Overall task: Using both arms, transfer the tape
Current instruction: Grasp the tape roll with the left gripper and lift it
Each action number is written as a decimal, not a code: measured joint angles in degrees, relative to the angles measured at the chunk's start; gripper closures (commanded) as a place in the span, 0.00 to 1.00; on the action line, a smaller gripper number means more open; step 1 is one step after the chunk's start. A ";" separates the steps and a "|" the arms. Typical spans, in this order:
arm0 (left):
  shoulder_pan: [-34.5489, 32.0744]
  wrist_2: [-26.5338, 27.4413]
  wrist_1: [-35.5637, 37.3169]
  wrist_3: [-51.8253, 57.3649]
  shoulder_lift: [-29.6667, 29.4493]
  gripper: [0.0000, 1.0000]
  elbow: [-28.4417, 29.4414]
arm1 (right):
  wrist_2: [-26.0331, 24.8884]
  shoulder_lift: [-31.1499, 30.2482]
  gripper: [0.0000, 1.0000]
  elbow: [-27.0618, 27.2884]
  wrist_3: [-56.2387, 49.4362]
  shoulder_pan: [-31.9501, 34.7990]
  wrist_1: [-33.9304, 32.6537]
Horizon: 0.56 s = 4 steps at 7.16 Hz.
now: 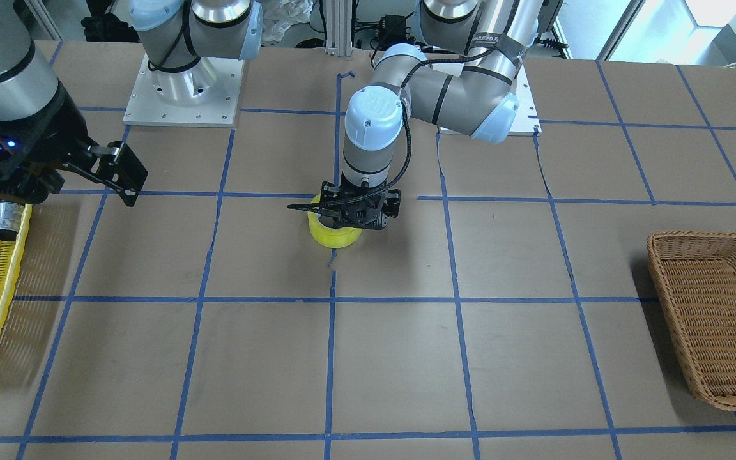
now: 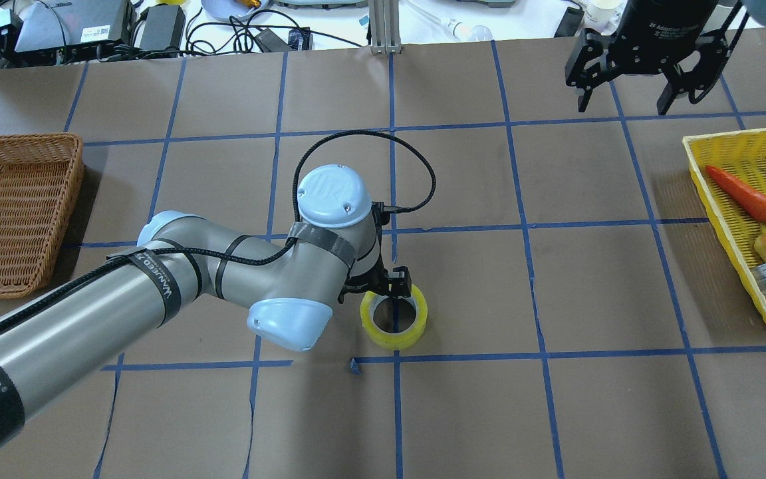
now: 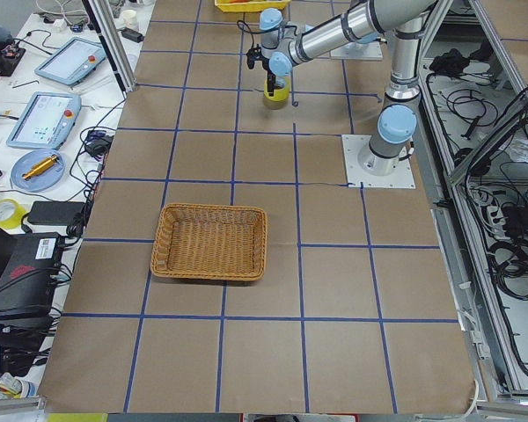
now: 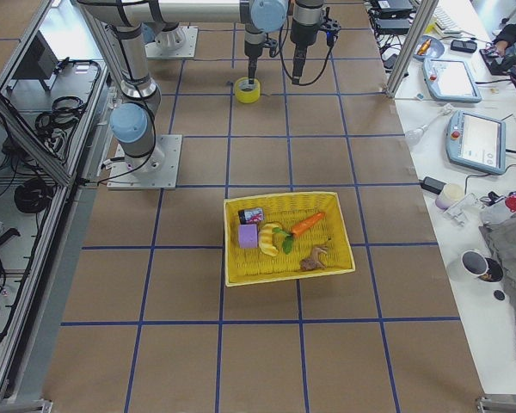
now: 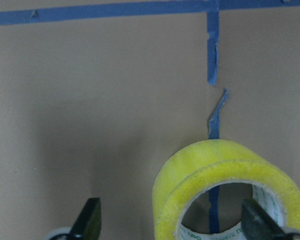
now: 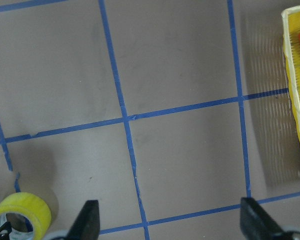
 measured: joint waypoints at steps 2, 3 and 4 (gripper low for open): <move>-0.32 -0.05 5.11 -0.07 -0.11 0.79 -3.08 | 1.59 -1.37 0.00 1.28 -2.37 1.47 -0.03; -0.32 -0.03 7.14 0.19 -0.26 0.95 -3.89 | 2.03 -1.62 0.00 1.68 -2.57 2.41 -0.05; -0.33 0.14 8.06 0.43 -0.47 1.00 -4.17 | 2.18 -1.66 0.00 1.89 -2.63 3.36 -0.06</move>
